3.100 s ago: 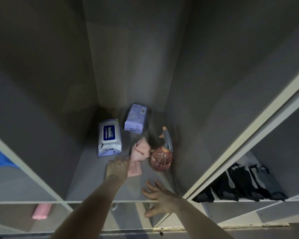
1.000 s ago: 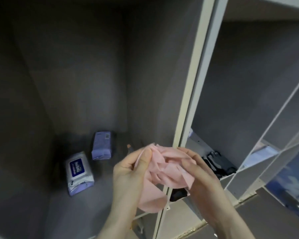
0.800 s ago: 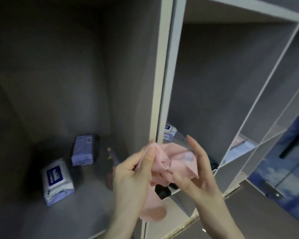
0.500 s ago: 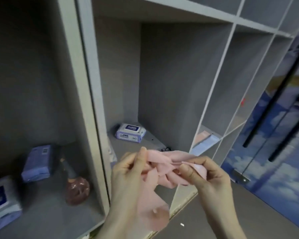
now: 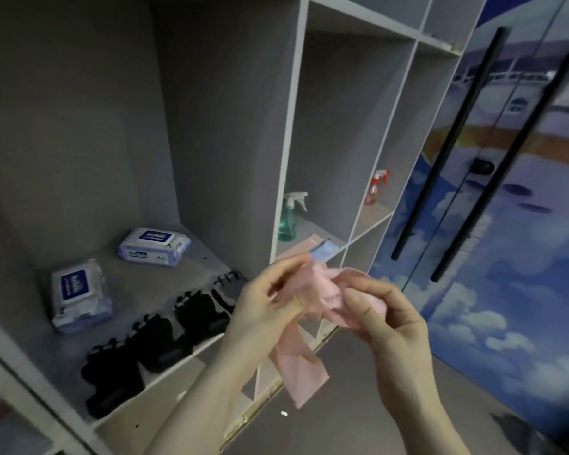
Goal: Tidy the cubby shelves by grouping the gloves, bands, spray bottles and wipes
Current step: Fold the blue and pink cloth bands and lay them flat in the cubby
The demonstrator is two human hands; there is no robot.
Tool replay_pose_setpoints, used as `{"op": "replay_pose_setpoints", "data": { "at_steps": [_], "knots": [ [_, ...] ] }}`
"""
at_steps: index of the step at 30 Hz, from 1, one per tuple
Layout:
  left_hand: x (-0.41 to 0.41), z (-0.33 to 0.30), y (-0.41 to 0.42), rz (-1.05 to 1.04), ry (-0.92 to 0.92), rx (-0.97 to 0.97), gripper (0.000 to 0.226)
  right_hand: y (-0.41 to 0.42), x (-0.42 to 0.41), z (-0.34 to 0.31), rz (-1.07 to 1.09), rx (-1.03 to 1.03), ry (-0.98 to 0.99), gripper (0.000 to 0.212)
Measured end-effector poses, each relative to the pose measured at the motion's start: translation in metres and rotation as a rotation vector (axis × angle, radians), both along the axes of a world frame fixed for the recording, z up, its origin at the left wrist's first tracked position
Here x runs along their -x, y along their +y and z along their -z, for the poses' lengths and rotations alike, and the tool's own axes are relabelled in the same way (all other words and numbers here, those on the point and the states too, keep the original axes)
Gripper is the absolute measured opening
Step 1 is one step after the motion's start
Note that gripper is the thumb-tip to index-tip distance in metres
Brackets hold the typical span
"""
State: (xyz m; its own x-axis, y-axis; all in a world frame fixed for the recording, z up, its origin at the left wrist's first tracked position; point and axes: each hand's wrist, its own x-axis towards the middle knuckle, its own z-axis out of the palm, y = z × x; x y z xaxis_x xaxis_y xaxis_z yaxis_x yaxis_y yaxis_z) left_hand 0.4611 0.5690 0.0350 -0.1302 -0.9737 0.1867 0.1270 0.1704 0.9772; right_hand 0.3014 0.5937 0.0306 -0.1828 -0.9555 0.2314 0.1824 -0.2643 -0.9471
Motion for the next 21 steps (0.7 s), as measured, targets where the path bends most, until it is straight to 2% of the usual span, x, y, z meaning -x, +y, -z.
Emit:
{"op": "replay_pose_setpoints", "data": {
  "at_steps": [2, 4, 5, 7, 9, 11, 14, 18, 21],
  "knots": [
    [0.017, 0.004, -0.008, 0.034, -0.113, 0.004, 0.056, -0.003, 0.019, 0.003, -0.05, -0.001, 0.028, 0.048],
    [0.036, 0.008, -0.016, -0.053, -0.215, 0.051, 0.042, -0.007, 0.037, 0.005, -0.092, 0.002, -0.044, 0.074],
    [0.047, 0.01, -0.02, -0.108, -0.232, 0.081, 0.03, -0.01, 0.045, 0.006, -0.079, 0.003, -0.08, 0.08],
    [0.067, 0.011, -0.027, -0.199, -0.188, 0.1, 0.016, -0.017, 0.058, 0.007, 0.017, -0.016, -0.119, 0.073],
    [0.081, 0.012, -0.035, -0.234, -0.131, 0.051, 0.019, -0.025, 0.07, 0.007, 0.106, -0.061, -0.101, 0.056],
    [0.091, 0.009, -0.042, -0.167, 0.009, -0.07, 0.022, -0.036, 0.081, 0.009, 0.094, -0.111, -0.092, 0.036],
    [0.101, 0.004, -0.06, -0.035, 0.242, -0.298, 0.037, -0.057, 0.097, 0.012, -0.001, -0.182, -0.219, 0.019],
    [0.12, 0.004, -0.092, 0.123, 0.507, -0.472, 0.028, -0.094, 0.118, 0.009, -0.082, -0.262, -0.432, 0.029],
    [0.133, 0.003, -0.12, 0.261, 0.623, -0.49, 0.031, -0.122, 0.127, 0.007, -0.142, -0.289, -0.56, 0.041]
  ]
}}
